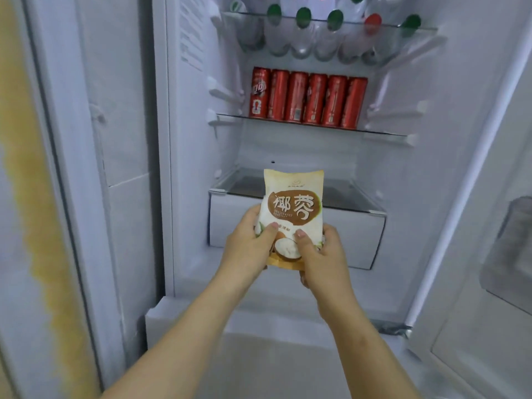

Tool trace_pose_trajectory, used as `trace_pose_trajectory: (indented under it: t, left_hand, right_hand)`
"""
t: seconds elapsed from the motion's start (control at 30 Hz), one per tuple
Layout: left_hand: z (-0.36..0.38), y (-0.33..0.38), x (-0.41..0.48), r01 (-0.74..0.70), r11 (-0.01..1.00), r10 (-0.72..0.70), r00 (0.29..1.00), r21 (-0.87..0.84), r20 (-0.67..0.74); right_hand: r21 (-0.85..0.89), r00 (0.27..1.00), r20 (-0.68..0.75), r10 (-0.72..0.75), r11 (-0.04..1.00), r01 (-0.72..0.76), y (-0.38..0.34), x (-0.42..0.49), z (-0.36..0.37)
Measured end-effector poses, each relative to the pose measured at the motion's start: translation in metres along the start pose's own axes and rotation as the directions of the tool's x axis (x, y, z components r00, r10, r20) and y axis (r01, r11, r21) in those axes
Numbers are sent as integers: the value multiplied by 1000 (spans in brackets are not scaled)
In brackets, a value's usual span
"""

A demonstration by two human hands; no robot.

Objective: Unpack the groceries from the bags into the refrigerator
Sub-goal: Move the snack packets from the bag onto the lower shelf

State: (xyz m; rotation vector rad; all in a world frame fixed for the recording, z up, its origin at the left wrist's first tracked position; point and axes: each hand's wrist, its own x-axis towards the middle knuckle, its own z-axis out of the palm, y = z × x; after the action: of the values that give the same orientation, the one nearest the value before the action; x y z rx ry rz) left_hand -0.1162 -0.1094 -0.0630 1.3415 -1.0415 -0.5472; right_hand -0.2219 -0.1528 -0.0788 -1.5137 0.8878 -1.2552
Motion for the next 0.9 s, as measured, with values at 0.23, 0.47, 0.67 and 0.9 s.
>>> trace_pose_trajectory:
  t: [0.23,0.47,0.67,0.9]
  left_hand:
    - [-28,-3,91,-55,997,56,998,-58,17]
    - [-35,-19,142,-2,991,-7,998,-135,-66]
    - [-34,-33,192,-39,999,37,978,-4,-206]
    - [-23,-42,234,9,903,111,961,429,-252]
  right_hand:
    - [33,998,-63,-12,999,14,-11,73,55]
    - [54,996,-56,65,997,-62,-8,125,78]
    - [-55,995,-7,95,994,-95,-2,174,87]
    - [-281,1000,1,-11,960,11,12,221,95]
